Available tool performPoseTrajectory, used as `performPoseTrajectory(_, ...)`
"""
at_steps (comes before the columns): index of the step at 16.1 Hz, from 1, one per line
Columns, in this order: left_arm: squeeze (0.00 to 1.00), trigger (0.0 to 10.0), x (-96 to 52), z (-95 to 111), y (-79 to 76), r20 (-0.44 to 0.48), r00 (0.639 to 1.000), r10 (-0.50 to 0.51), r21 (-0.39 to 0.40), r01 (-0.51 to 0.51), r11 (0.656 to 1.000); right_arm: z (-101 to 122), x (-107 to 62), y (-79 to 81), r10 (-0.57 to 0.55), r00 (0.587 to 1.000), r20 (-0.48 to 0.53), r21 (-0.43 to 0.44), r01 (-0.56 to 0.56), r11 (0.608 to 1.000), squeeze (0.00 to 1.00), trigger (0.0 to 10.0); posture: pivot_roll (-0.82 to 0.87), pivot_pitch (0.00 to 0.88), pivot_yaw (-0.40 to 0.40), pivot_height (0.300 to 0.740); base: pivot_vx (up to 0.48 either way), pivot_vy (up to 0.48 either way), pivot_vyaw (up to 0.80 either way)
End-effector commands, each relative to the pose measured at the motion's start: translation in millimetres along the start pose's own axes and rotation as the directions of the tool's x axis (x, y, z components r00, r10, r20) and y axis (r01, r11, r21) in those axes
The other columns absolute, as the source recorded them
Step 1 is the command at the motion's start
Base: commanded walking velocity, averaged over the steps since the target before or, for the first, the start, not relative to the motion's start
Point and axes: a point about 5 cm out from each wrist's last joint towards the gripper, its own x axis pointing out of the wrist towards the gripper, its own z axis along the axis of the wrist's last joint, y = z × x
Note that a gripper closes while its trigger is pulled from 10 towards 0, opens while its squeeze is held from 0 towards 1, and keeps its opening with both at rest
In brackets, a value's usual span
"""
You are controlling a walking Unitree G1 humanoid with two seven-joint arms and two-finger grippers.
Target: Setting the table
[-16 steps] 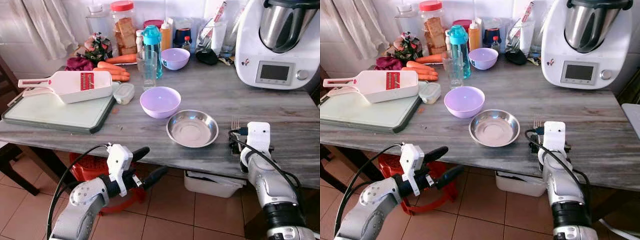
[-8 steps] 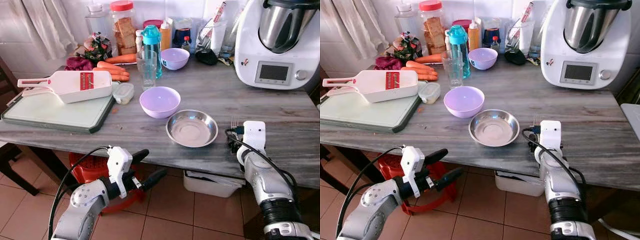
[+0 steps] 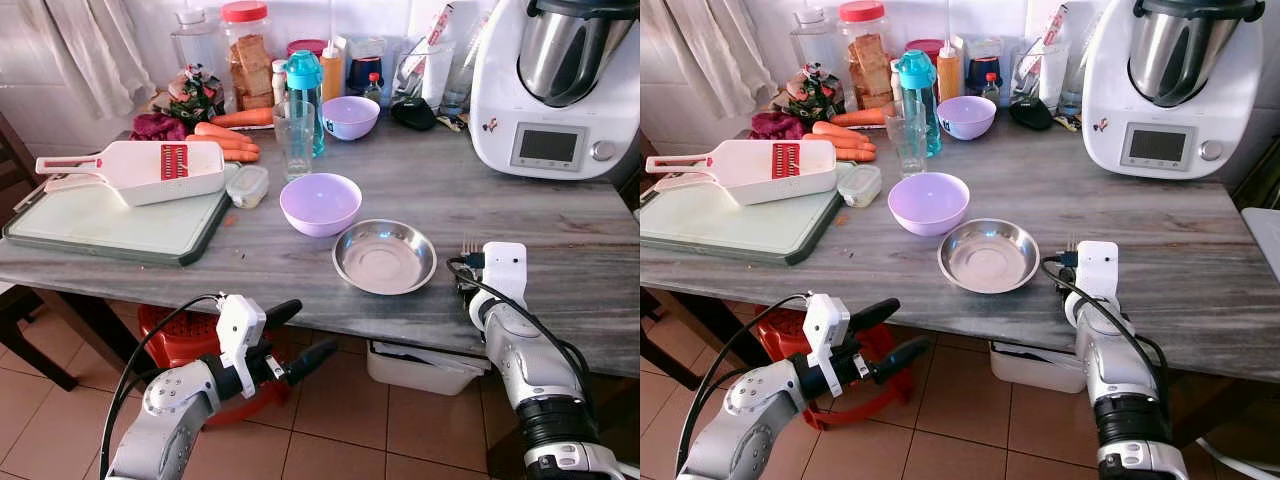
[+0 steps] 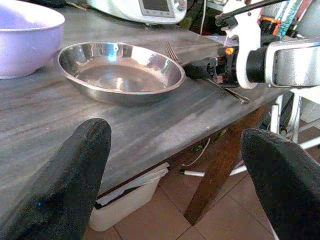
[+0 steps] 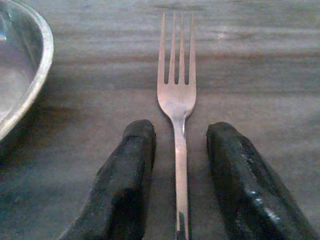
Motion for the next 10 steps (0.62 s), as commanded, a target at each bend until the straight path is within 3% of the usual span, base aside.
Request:
performPoseTrajectory(1,0.0,10.0,0.8,6.5,0.6,0.014,1.0,-0.019,0.028,0.019,0.999,-7.2,1.6,0.6,0.002,0.999,-0.038,0.008,-0.001,1.0,0.0,0.0,-0.02,0.027,0.039,0.74,0.0,0.0,0.0)
performPoseTrajectory(7,0.0,10.0,15.7,15.9,5.4,0.02,0.999,-0.045,0.115,0.042,0.992,-9.3,3.9,-2.6,-0.006,0.999,-0.047,0.02,0.007,1.0,0.0,0.0,-0.03,0.028,0.031,0.74,0.0,0.0,0.0)
performPoseTrajectory(10,0.0,10.0,15.4,14.1,4.9,0.006,0.998,-0.064,0.126,0.062,0.99,-9.2,5.2,-3.4,-0.011,0.999,-0.046,0.025,0.012,1.0,0.0,0.0,-0.04,0.029,0.033,0.74,0.0,0.0,0.0)
